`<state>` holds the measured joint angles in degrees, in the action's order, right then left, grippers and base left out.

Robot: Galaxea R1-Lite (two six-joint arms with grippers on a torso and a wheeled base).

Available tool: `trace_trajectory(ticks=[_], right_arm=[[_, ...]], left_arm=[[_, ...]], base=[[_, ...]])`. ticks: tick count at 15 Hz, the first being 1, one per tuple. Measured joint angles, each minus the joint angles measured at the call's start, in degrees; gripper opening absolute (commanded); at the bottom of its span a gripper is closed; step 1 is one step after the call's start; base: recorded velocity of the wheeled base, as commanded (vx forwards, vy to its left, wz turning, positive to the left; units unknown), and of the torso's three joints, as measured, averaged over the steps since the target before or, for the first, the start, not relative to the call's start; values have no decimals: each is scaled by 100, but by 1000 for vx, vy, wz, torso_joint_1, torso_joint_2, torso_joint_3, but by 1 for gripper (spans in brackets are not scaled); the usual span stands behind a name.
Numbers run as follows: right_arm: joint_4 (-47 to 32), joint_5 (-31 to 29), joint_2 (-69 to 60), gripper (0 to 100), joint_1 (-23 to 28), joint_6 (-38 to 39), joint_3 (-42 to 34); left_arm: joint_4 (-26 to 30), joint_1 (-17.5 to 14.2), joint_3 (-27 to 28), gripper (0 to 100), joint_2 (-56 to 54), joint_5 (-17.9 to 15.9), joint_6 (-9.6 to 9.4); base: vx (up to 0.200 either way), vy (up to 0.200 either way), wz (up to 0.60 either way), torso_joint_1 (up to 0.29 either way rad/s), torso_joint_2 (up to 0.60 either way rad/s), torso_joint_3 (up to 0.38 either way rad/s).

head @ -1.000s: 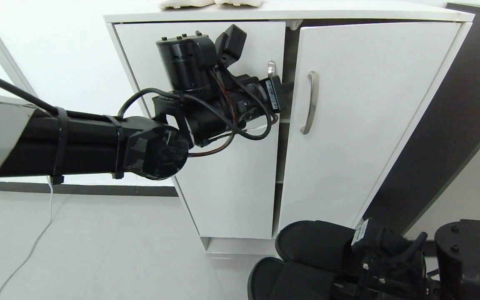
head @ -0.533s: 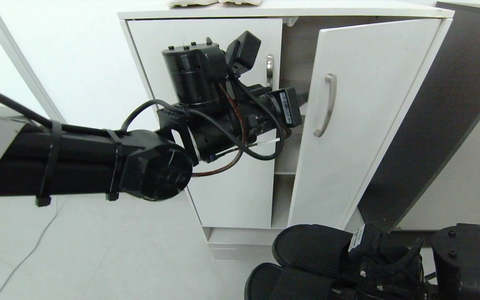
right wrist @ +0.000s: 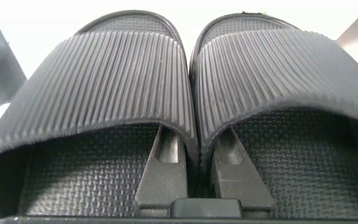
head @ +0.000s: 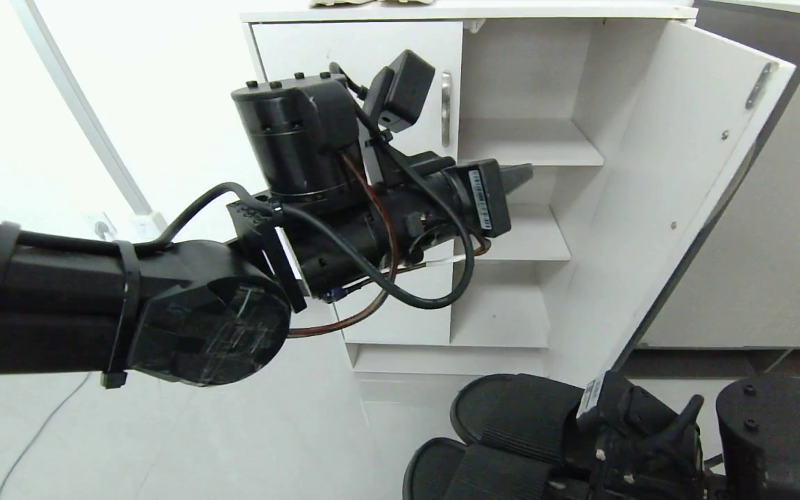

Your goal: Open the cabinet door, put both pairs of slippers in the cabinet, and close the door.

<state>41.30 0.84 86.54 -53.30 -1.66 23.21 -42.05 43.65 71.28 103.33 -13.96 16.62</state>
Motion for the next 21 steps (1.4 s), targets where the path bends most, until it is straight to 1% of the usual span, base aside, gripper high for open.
trace_trajectory(ticks=[1, 2, 3, 4, 5, 7, 9, 11, 12, 14, 15, 17, 19, 20, 21], right_arm=[[20, -195, 56, 0, 99, 134, 151], [-6, -599, 141, 0, 179, 373, 324], [16, -998, 257, 0, 243, 612, 556], [7, -1364, 393, 0, 319, 768, 781], [0, -1726, 544, 0, 427, 847, 1014], [2, -2498, 880, 0, 625, 1011, 1465], [0, -2909, 1153, 0, 813, 1186, 1826], [-2, -3089, 1326, 0, 934, 1203, 2016], [-6, -3098, 1365, 0, 947, 1203, 2039], [-2, -3111, 1425, 0, 969, 1203, 2070], [-2, -3111, 1442, 0, 969, 1203, 2070], [-4, -3116, 1462, 0, 973, 1203, 2059], [9, -3113, 1470, 0, 969, 1203, 2053], [0, -3118, 1477, 0, 980, 1203, 2048], [7, -3116, 1481, 0, 969, 1202, 2048]], left_arm=[[33, -149, -163, 0, -99, 176, -124], [77, -339, -394, 0, -269, 505, -335], [107, -568, -708, 0, -512, 986, -586], [156, -816, -1084, 0, -798, 1431, -759], [206, -1089, -1480, 0, -1137, 1751, -872], [349, -1580, -2291, 0, -2025, 2153, -1019], [769, -1937, -3029, 0, -3089, 2512, -1215], [1542, -2277, -3683, 0, -4407, 3113, -1448], [1930, -2500, -3930, 0, -4997, 3315, -1523], [2738, -3198, -4526, 0, -6326, 3627, -1648], [3004, -3487, -4838, 0, -6857, 3700, -1684], [3415, -4039, -5770, 0, -7946, 3807, -1748], [3589, -4311, -6470, 0, -8710, 3850, -1781], [3745, -4370, -6723, 0, -9099, 3847, -1783], [3916, -4396, -6854, 0, -9423, 3801, -1785]], base=[[0, 0, 0, 0, 0, 0], [0, 0, 0, 0, 0, 0], [0, 0, 0, 0, 0, 0], [0, 0, 0, 0, 0, 0], [0, 0, 0, 0, 0, 0], [0, 0, 0, 0, 0, 0], [0, 0, 0, 0, 0, 0], [0, 0, 0, 0, 0, 0], [0, 0, 0, 0, 0, 0], [0, 0, 0, 0, 0, 0], [0, 0, 0, 0, 0, 0], [0, 0, 0, 0, 0, 0], [0, 0, 0, 0, 0, 0], [0, 0, 0, 0, 0, 0], [0, 0, 0, 0, 0, 0]])
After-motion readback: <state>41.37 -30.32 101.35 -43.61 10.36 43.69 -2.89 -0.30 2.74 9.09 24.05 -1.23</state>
